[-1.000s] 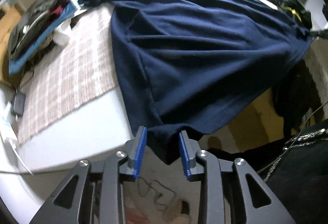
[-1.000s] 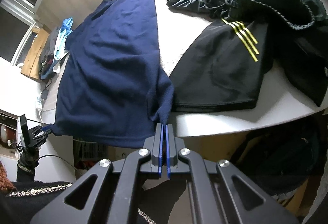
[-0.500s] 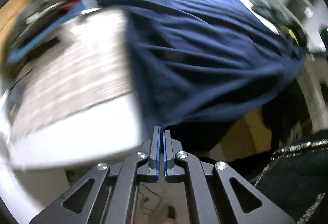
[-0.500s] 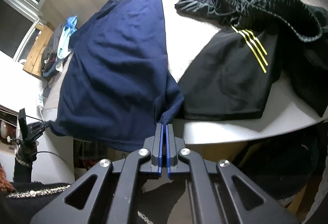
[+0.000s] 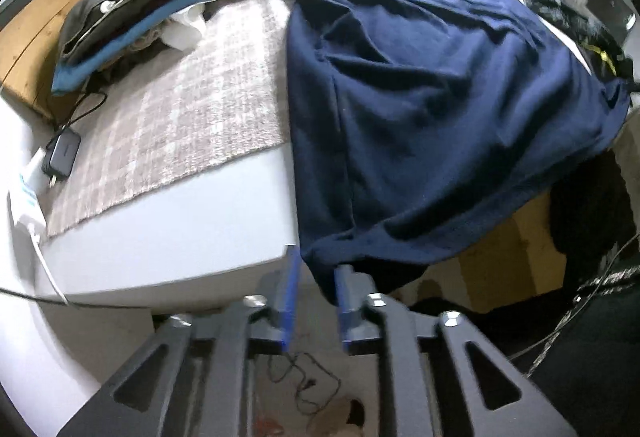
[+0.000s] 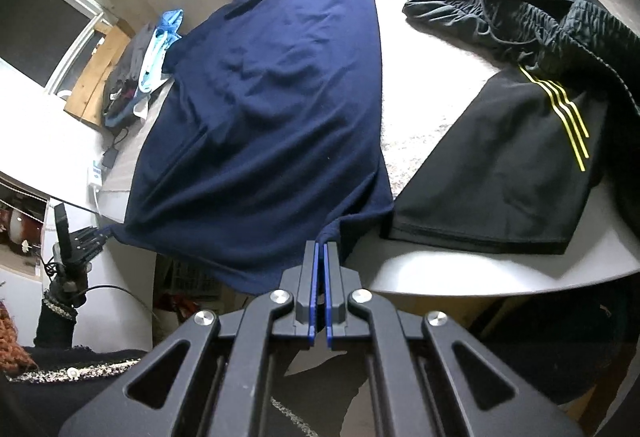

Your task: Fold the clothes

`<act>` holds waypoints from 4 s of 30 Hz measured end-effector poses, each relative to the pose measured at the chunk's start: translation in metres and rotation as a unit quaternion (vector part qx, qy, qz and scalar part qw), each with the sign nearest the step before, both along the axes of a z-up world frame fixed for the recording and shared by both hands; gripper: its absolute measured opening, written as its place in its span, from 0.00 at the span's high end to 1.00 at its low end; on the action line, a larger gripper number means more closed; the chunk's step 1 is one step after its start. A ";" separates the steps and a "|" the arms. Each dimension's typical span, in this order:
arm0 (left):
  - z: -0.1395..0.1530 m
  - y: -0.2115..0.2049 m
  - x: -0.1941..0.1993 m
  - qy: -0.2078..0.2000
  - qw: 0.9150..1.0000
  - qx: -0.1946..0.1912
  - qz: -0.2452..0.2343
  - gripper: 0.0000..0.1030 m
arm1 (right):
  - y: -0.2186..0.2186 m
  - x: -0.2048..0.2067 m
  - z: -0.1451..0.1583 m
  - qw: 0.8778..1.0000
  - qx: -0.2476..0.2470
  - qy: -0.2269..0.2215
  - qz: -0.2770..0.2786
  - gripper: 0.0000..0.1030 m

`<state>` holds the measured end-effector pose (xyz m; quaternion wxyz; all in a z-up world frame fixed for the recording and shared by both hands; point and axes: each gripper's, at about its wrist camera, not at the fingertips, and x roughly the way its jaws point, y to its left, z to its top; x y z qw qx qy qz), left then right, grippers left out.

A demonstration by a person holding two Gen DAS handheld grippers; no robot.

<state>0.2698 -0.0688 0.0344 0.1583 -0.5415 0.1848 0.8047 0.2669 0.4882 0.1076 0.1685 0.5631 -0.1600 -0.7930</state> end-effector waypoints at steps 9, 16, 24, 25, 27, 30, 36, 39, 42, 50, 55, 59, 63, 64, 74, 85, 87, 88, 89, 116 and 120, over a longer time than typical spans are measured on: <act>-0.002 0.018 -0.006 -0.035 0.997 0.012 -0.072 0.99 | -0.003 -0.008 0.005 1.000 -0.006 0.005 -0.004 0.97; 0.044 -0.023 -0.068 -0.026 0.994 0.100 0.025 0.99 | -0.013 -0.068 0.014 0.999 0.018 0.033 0.009 0.97; 0.026 -0.029 -0.112 -0.065 0.993 0.081 0.057 0.99 | -0.004 -0.098 -0.008 1.000 0.011 0.002 -0.019 0.83; 0.022 -0.028 -0.111 -0.068 0.993 0.077 0.053 0.99 | 0.000 -0.091 -0.004 1.000 0.008 0.008 -0.023 0.78; 0.017 -0.027 -0.106 -0.076 0.993 0.070 0.051 0.99 | 0.005 -0.080 0.002 0.999 -0.005 0.023 -0.027 0.71; 0.011 -0.028 -0.107 -0.088 0.993 0.065 0.047 0.99 | 0.006 -0.073 0.007 0.999 -0.007 0.042 -0.030 0.71; 0.009 -0.024 -0.105 -0.097 0.993 0.059 0.036 0.99 | -0.034 -0.095 -0.008 0.996 0.064 0.044 0.032 0.71; 0.009 -0.022 -0.105 -0.100 0.993 0.055 0.031 0.99 | -0.059 -0.104 -0.020 0.991 0.107 0.041 0.076 0.71; 0.008 -0.022 -0.105 -0.103 0.993 0.053 0.028 0.99 | -0.071 -0.111 -0.029 0.984 0.139 0.044 0.099 0.71; 0.007 -0.021 -0.099 -0.108 0.992 0.054 0.022 0.99 | -0.073 -0.119 -0.041 0.978 0.160 0.038 0.131 0.93; 0.009 -0.021 -0.093 -0.108 0.993 0.051 0.020 0.99 | -0.079 -0.119 -0.033 0.967 0.184 0.048 0.169 0.72; 0.007 -0.023 -0.087 -0.110 0.992 0.049 0.025 0.99 | -0.088 -0.127 -0.045 0.958 0.206 0.043 0.197 0.72; 0.009 -0.026 -0.080 -0.107 0.993 0.049 0.031 0.99 | -0.085 -0.126 -0.043 0.958 0.207 0.052 0.191 0.95; 0.011 -0.027 -0.078 -0.105 0.993 0.051 0.033 0.99 | -0.082 -0.124 -0.039 0.960 0.202 0.054 0.187 0.95; 0.058 -0.062 -0.047 -0.066 0.988 0.105 0.093 0.99 | -0.019 -0.036 0.051 0.977 0.148 0.141 0.063 0.96; 0.017 -0.074 0.022 -0.093 0.963 0.176 0.182 0.99 | 0.025 0.054 0.011 0.993 0.081 0.068 -0.051 0.96; 0.020 -0.072 0.027 -0.084 0.961 0.184 0.187 0.99 | 0.029 0.052 0.019 0.992 0.086 0.073 -0.051 0.96; 0.029 -0.069 0.030 -0.070 0.961 0.191 0.189 0.99 | 0.030 0.052 0.021 0.992 0.088 0.075 -0.052 0.96; 0.039 -0.067 0.033 -0.057 0.960 0.198 0.190 0.99 | 0.031 0.052 0.026 0.992 0.086 0.081 -0.053 0.96; 0.051 -0.091 0.008 -0.033 0.939 0.248 0.237 0.99 | 0.018 0.031 0.037 0.989 0.112 0.087 -0.040 0.96; 0.104 -0.054 -0.098 0.032 0.960 0.225 0.164 0.99 | 0.022 -0.027 0.067 0.981 0.123 0.139 -0.057 0.96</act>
